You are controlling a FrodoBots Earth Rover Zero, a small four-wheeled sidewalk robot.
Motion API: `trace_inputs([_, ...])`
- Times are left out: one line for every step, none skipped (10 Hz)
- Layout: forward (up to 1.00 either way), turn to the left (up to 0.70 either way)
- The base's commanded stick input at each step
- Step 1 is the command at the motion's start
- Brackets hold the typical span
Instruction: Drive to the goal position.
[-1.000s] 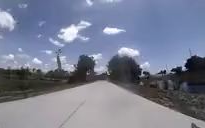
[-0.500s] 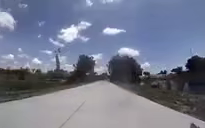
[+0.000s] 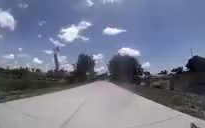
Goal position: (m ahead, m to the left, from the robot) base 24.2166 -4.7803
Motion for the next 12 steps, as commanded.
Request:
trace_inputs([0.85, 0.00])
trace_inputs([0.85, 0.00])
trace_inputs([0.85, 0.00])
trace_inputs([0.85, 0.00])
trace_inputs([0.85, 0.00])
trace_inputs([0.85, 0.00])
trace_inputs([0.85, 0.00])
trace_inputs([0.85, 0.00])
trace_inputs([0.85, 0.00])
trace_inputs([0.85, 0.00])
trace_inputs([0.85, 0.00])
trace_inputs([0.85, 0.00])
